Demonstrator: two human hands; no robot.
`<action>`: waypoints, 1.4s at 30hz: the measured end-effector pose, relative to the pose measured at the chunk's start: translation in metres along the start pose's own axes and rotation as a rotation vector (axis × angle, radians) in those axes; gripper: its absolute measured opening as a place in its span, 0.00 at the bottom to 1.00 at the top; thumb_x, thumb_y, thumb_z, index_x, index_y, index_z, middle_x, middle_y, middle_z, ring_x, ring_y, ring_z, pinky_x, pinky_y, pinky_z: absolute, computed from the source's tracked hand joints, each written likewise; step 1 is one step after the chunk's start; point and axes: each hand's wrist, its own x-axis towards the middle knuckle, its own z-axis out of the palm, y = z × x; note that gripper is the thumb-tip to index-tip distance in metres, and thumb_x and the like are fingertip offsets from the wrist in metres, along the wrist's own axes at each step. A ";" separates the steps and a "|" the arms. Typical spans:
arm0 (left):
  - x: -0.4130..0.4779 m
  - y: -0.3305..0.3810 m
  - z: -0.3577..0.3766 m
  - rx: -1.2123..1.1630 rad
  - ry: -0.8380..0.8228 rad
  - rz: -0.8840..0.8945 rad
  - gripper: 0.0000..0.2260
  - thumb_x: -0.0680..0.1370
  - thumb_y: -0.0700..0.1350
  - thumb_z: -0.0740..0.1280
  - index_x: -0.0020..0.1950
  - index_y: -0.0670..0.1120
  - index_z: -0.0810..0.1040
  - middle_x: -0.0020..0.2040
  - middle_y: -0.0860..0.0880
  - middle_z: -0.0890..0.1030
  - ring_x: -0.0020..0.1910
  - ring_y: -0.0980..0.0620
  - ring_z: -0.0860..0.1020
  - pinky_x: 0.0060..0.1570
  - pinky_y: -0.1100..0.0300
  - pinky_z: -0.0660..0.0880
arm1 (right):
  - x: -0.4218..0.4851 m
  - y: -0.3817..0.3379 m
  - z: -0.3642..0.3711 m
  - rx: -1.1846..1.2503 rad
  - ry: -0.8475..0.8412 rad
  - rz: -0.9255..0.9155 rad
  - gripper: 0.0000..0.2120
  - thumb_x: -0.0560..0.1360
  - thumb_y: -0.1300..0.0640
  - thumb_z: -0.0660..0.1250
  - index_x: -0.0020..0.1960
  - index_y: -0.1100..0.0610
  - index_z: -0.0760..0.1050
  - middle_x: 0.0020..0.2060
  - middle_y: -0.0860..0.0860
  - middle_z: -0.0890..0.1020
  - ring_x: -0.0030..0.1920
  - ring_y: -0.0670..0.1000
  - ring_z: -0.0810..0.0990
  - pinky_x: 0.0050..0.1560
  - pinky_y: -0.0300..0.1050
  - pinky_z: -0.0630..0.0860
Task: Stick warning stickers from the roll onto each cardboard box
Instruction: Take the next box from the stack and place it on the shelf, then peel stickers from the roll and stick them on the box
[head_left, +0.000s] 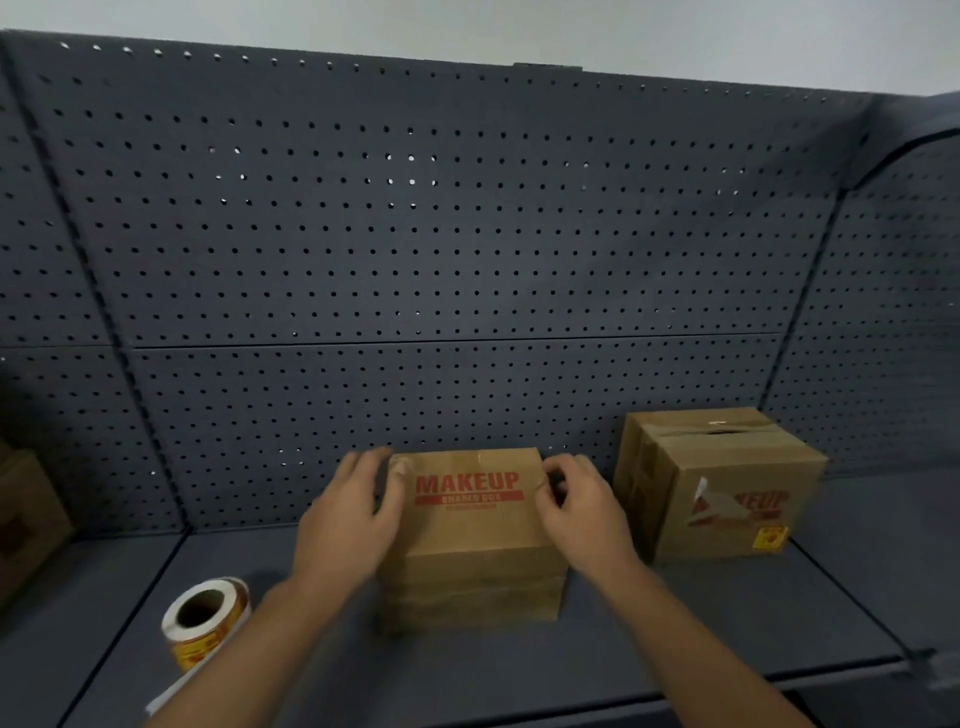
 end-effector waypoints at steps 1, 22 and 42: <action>-0.003 0.002 -0.003 0.026 0.018 0.041 0.19 0.84 0.60 0.55 0.69 0.54 0.75 0.63 0.58 0.76 0.57 0.54 0.79 0.49 0.53 0.77 | -0.002 -0.002 -0.001 -0.013 -0.013 -0.025 0.09 0.81 0.52 0.65 0.61 0.51 0.76 0.55 0.44 0.75 0.55 0.46 0.77 0.52 0.49 0.81; -0.068 -0.096 -0.037 0.317 0.051 0.013 0.13 0.75 0.45 0.74 0.59 0.49 0.82 0.54 0.51 0.80 0.51 0.46 0.78 0.46 0.51 0.79 | -0.039 -0.091 0.055 -0.019 -0.095 -0.413 0.10 0.78 0.55 0.65 0.59 0.51 0.79 0.53 0.41 0.78 0.58 0.45 0.71 0.61 0.45 0.74; -0.112 -0.174 -0.069 0.336 -0.026 -0.292 0.24 0.76 0.54 0.74 0.68 0.53 0.71 0.66 0.46 0.67 0.59 0.41 0.74 0.53 0.53 0.75 | -0.092 -0.154 0.185 0.002 -0.481 -0.672 0.13 0.80 0.58 0.61 0.63 0.53 0.76 0.59 0.47 0.75 0.63 0.46 0.70 0.61 0.43 0.74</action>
